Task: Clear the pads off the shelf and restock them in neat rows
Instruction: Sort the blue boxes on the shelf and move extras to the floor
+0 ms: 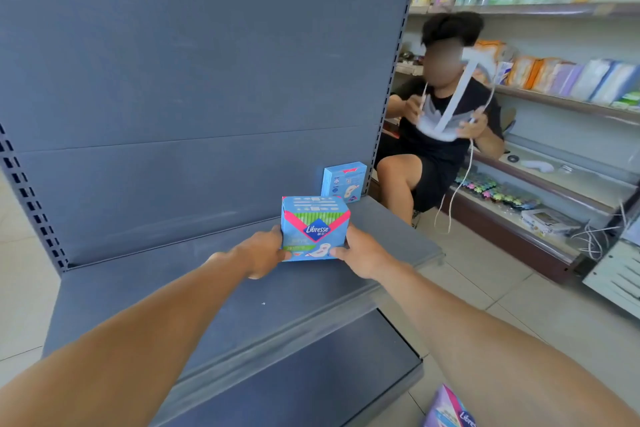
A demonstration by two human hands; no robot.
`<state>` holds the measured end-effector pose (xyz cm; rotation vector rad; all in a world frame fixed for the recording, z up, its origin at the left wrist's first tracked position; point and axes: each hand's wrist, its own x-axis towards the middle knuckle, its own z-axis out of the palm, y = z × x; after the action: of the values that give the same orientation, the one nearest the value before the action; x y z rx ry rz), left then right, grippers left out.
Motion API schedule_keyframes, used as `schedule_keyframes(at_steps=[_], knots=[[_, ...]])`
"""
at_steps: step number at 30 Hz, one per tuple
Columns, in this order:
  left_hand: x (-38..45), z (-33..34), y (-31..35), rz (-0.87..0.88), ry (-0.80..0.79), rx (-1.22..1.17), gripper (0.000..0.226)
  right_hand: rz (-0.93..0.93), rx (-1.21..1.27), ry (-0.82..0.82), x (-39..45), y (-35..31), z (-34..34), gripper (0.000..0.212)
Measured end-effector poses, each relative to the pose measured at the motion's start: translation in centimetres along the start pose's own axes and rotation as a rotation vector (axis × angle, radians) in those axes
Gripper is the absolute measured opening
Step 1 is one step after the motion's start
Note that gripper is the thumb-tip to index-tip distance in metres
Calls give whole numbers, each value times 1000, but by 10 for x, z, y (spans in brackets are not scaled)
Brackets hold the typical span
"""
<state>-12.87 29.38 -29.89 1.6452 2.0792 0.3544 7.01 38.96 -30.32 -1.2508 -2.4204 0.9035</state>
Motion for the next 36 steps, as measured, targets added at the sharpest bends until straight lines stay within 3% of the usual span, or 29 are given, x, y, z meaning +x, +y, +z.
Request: schedule_keyframes(at_steps=[8,16,22,26,33,36], knots=[[-50,7,65,178,126,-171,33,113,45,188,-105,-14,-36,43],[-132,41,169,409,177,-259,27,257,205,544,-242,3,-58,36],[-173,117,206,509,114,-247,55,301,210,714,-334,43,-38,29],[-190,187,220,525,-30,-240,66,387,160,698,-392,85,-5,29],[-203,325,214,485,-245,-161,42,684,214,572,-472,170,72,32],[-214,385,204,439,-348,-107,61,808,249,506,-498,204,111,34]])
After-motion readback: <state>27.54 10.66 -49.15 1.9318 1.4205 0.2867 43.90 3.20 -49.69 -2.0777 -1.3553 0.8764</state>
